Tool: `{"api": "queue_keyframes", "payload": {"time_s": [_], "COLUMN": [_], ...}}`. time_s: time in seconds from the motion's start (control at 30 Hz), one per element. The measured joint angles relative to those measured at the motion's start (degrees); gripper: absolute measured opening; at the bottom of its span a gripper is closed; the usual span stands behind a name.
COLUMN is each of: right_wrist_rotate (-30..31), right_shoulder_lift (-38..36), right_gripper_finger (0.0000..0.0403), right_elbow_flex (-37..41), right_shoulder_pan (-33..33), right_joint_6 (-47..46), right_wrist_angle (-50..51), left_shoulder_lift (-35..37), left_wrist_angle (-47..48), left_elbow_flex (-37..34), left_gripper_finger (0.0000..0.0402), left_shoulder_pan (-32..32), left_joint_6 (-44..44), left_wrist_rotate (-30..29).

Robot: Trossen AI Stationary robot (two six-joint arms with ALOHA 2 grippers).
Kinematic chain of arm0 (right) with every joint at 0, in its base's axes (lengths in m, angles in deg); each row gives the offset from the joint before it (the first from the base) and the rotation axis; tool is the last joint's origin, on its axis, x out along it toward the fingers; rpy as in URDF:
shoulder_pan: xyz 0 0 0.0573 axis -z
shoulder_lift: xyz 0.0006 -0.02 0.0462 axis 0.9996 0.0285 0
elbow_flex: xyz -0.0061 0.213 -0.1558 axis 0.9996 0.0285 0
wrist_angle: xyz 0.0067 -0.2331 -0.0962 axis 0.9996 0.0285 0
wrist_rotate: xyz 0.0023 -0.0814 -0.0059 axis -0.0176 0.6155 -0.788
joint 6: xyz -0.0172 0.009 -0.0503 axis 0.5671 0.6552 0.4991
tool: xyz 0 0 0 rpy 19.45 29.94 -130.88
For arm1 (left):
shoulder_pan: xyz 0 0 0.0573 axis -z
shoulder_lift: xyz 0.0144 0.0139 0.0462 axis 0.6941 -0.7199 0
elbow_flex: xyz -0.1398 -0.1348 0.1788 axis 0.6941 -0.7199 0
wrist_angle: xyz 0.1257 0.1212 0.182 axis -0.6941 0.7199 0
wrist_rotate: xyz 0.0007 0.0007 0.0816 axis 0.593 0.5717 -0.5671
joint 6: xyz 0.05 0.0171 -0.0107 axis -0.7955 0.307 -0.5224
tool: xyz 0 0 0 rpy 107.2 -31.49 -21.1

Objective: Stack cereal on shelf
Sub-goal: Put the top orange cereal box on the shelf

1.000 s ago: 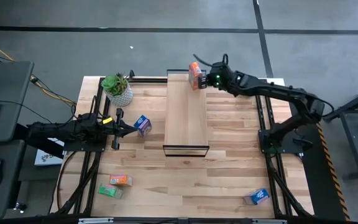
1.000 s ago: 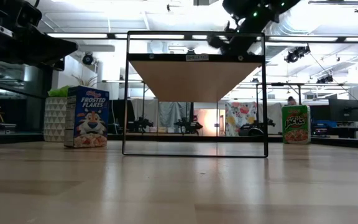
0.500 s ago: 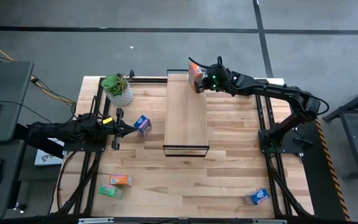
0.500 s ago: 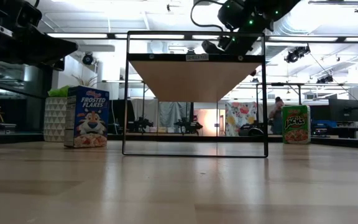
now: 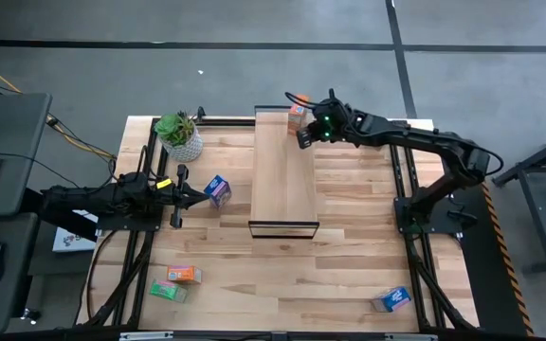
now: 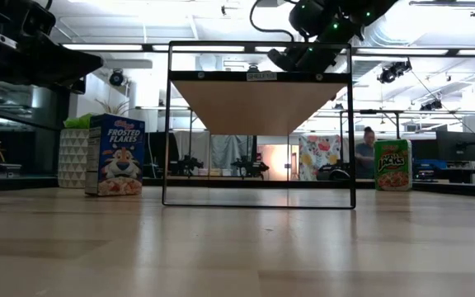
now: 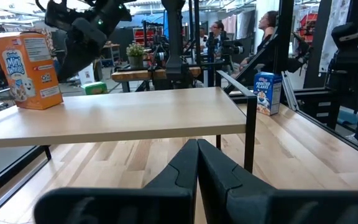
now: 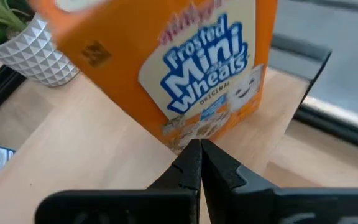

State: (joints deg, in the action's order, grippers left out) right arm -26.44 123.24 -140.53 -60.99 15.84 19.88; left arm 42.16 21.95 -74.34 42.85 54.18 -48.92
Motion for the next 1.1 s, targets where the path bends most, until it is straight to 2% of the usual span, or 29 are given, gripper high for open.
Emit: {"api": "queue_keyframes", "payload": {"time_s": [0.27, 0.47, 0.6, 0.73, 0.87, 1.1], "right_wrist_rotate": [4.4, -1.3, -9.3, -10.8, -16.9, -16.8], "right_shoulder_lift": [-4.0, -3.1, -1.9, -1.7, -1.7, -1.7], "right_gripper_finger": [0.0000, 0.0000, 0.0000, 0.0000, 0.0000, 0.0000], "right_elbow_flex": [0.0, 0.0, 0.0, 0.0, 0.0, 0.0], "right_shoulder_pan": [2.0, 7.7, 10.9, 12.5, 13.3, 11.9], "right_joint_6": [5.3, 2.4, 0.2, -1.7, -4.7, -6.6], "right_wrist_angle": [1.9, 0.4, -2.6, -2.6, -3.8, -4.0], "left_shoulder_lift": [0.0, 0.0, 0.0, 0.0, 0.0, 0.0], "left_wrist_angle": [0.0, 0.0, 0.0, 0.0, 0.0, 0.0], "left_elbow_flex": [0.0, 0.0, 0.0, 0.0, 0.0, 0.0], "left_gripper_finger": [0.0001, 0.0001, 0.0001, 0.0001, 0.0001, 0.0001], "left_shoulder_pan": [0.0, 0.0, 0.0, 0.0, 0.0, 0.0], "left_joint_6": [0.0, 0.0, 0.0, 0.0, -0.4, -2.9], "left_wrist_rotate": [0.0, 0.0, 0.0, 0.0, 0.0, 0.0]}}
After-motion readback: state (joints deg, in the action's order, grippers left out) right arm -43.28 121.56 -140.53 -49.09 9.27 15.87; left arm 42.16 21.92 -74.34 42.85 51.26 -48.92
